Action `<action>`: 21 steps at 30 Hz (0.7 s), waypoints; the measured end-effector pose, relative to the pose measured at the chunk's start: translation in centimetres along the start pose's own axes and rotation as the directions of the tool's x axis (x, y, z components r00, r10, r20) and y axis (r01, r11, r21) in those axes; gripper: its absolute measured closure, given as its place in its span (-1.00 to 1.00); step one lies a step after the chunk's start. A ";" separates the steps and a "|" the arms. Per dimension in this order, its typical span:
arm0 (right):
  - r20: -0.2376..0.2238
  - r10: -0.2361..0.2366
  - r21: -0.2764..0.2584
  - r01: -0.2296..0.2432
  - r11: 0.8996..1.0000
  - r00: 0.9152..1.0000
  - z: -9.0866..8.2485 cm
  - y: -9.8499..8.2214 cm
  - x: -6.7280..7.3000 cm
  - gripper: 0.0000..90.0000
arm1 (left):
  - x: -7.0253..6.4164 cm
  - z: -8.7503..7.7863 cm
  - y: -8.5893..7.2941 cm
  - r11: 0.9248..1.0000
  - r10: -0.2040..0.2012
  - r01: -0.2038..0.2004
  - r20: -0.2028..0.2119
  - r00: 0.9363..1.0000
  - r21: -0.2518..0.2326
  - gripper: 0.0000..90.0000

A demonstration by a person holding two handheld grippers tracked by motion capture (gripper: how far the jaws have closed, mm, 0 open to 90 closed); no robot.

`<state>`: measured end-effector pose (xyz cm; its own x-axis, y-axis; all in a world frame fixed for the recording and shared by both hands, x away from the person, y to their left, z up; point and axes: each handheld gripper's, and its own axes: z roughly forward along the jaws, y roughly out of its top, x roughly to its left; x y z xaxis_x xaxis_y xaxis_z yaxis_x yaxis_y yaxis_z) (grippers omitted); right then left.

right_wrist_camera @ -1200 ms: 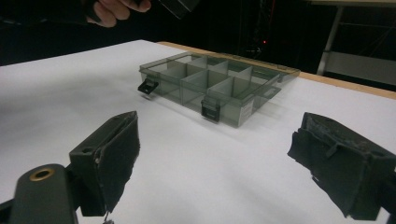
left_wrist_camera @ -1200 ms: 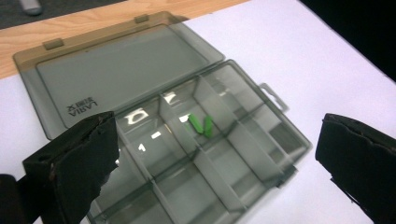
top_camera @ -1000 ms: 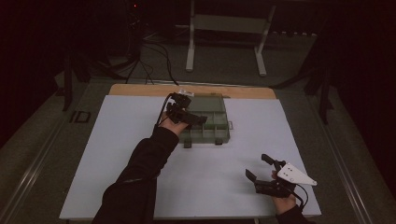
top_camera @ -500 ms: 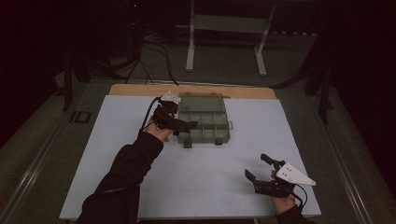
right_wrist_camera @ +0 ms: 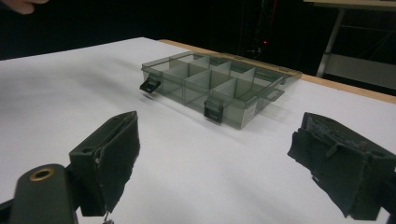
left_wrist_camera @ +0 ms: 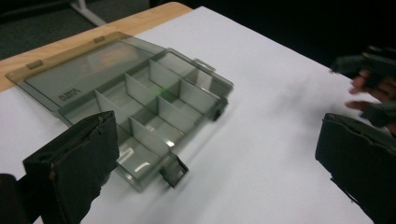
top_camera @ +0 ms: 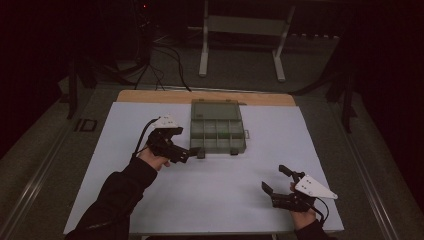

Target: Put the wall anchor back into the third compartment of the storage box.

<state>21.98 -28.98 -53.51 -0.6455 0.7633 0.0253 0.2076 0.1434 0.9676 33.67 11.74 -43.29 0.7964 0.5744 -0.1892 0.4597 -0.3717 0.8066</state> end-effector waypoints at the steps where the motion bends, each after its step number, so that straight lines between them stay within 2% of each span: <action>1: 0.000 0.000 0.000 0.000 1.000 1.000 0.0 0.0 0.0 -0.70 | -0.2 -0.5 -0.7 1.000 0.016 -0.016 -0.002 1.000 -0.009 -1.00; 8: -0.001 -0.001 0.002 0.001 1.000 1.000 0.1 0.0 0.0 -0.70 | -0.4 -2.1 -3.1 0.999 0.023 -0.023 -0.007 1.000 -0.023 -1.00; 19: -0.003 -0.003 0.005 0.003 1.000 1.000 0.2 0.0 0.1 -0.70 | -0.6 -4.0 -5.2 0.998 0.020 -0.021 -0.020 1.000 -0.052 -1.00; 21: -0.005 -0.003 0.003 0.003 1.000 1.000 0.2 0.0 0.1 -0.70 | -0.8 -4.3 -5.7 0.998 0.014 -0.016 -0.035 0.999 -0.059 -1.00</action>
<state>22.05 -28.78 -53.53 -0.6496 0.7599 0.0237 0.2079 0.1475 0.9670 28.77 16.52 -45.36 0.7886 0.5942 -0.1583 0.4227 -0.3369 0.8413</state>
